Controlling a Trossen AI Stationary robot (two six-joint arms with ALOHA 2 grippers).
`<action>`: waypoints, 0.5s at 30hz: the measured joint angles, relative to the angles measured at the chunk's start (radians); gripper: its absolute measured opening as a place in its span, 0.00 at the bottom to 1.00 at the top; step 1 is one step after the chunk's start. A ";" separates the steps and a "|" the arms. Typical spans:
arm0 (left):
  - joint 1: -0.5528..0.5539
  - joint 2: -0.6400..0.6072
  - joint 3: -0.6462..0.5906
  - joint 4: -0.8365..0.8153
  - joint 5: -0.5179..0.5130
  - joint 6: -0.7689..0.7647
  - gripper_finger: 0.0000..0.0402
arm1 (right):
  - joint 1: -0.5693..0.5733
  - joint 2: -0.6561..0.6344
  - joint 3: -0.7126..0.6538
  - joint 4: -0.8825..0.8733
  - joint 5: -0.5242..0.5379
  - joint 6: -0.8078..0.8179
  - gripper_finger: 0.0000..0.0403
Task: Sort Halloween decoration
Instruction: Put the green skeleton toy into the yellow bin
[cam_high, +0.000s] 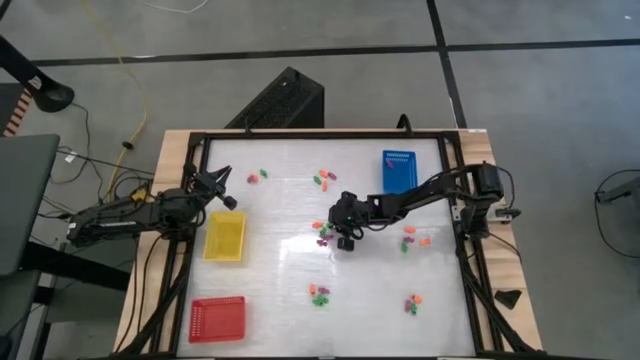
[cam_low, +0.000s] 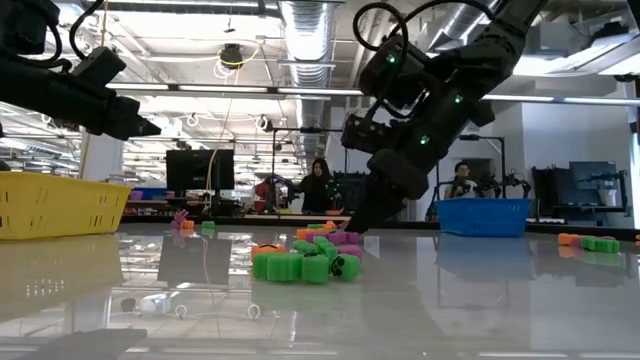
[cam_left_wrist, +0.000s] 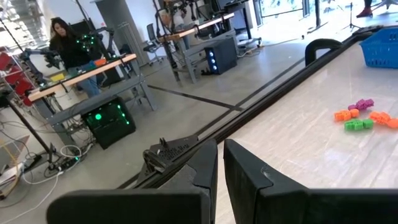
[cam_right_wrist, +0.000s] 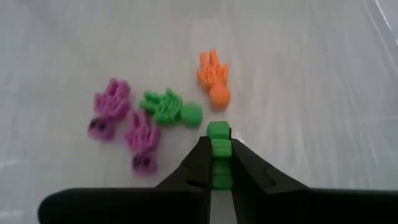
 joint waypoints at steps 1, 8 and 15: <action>0.000 0.000 0.000 0.000 0.000 0.000 0.04 | 0.000 -0.011 -0.001 0.000 0.000 0.000 0.15; 0.000 0.000 0.000 0.000 0.000 0.000 0.04 | 0.011 -0.041 0.001 0.243 0.024 0.021 0.15; 0.000 0.000 0.000 0.000 0.001 0.000 0.04 | 0.037 0.072 0.150 0.454 0.004 -0.022 0.15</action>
